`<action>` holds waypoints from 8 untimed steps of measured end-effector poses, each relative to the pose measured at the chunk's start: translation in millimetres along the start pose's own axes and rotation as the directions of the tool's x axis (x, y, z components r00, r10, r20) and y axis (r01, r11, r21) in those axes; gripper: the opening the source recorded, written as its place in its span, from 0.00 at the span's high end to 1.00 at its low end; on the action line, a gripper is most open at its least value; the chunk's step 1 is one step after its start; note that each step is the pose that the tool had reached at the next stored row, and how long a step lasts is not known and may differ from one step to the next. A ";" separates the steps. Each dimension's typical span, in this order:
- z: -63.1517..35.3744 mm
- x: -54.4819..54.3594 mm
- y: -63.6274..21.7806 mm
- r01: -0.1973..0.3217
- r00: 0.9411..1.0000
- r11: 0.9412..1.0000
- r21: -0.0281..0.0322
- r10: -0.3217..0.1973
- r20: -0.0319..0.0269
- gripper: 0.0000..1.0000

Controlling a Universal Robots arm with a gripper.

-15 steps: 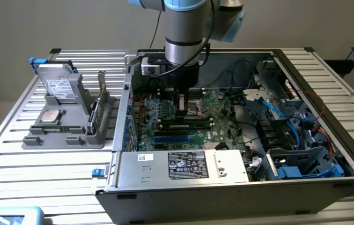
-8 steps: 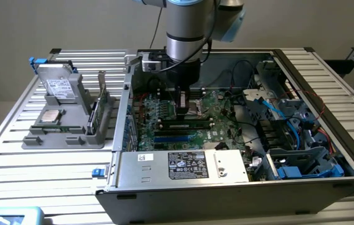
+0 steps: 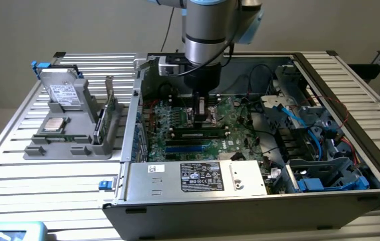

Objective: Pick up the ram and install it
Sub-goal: 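Press down the ram until it locks into place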

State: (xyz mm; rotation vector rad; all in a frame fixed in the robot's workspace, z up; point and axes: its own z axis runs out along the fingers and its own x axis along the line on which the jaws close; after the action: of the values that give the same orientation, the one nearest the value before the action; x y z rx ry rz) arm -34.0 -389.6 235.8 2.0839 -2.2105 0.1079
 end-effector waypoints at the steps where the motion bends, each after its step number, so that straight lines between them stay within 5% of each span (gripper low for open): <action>1: -0.6 0.0 -0.8 0.001 1.000 1.000 0.000 -0.001 0.000 0.89; 8: -1.3 -0.2 -7.3 0.004 1.000 1.000 -0.002 -0.004 0.000 0.89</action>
State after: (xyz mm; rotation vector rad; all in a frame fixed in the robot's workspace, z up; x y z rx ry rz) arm -26.7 -389.7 236.9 2.0865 -2.2055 0.1054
